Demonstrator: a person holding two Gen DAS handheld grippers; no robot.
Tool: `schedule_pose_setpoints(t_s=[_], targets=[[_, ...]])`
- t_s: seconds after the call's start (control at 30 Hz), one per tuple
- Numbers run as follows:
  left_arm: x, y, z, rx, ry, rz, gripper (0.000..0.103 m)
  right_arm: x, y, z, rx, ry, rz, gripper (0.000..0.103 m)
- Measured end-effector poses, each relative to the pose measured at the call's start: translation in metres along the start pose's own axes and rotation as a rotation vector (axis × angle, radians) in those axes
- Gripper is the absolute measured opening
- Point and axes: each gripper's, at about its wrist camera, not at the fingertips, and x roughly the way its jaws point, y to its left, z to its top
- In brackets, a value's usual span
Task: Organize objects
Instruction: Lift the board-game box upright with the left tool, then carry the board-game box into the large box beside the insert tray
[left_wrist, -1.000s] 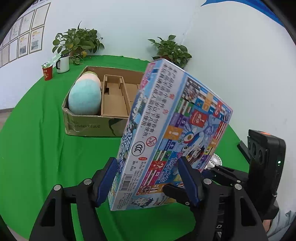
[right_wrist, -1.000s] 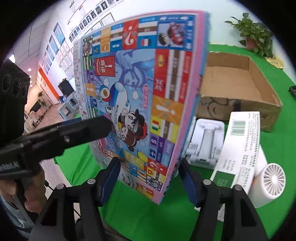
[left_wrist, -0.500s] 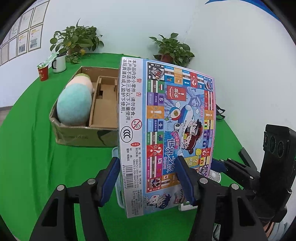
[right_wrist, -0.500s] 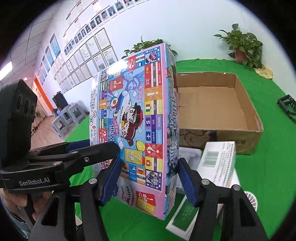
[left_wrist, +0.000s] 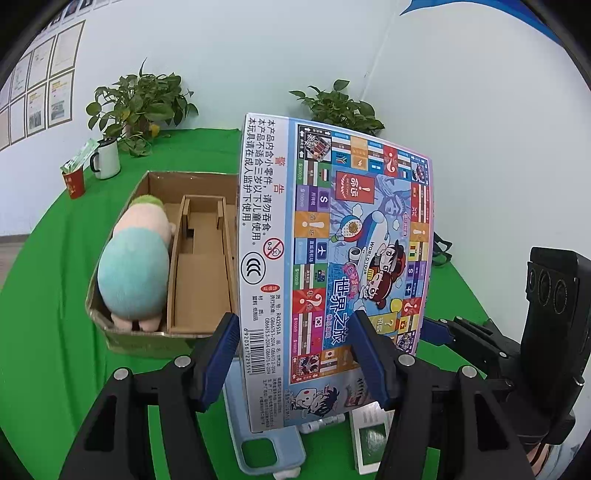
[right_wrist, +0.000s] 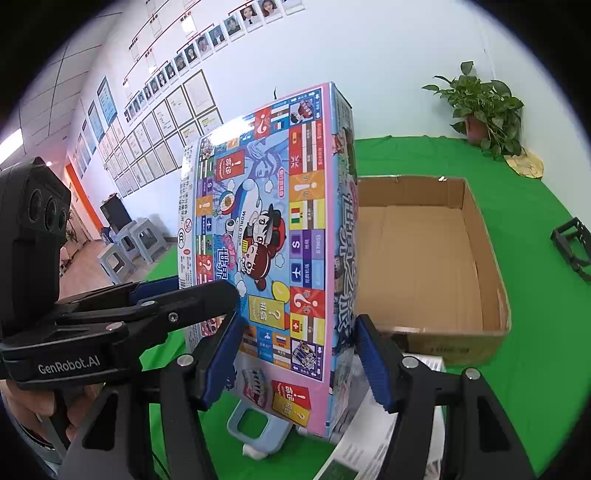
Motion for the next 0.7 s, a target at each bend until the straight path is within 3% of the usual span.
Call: schedule_pose_setpoints(t_s=[0.33, 0.7], targets=[[0.035, 0.011, 0.041, 0.013, 0.027, -0.005, 0.059, 0.024, -0.021, 0.027, 0.026, 0.015, 0.004, 0.061], [0.117, 0.020, 0.074, 0.018, 0.136, 0.031, 0.059, 0.068, -0.066, 0.039, 0.124, 0.082, 0.043, 0.061]])
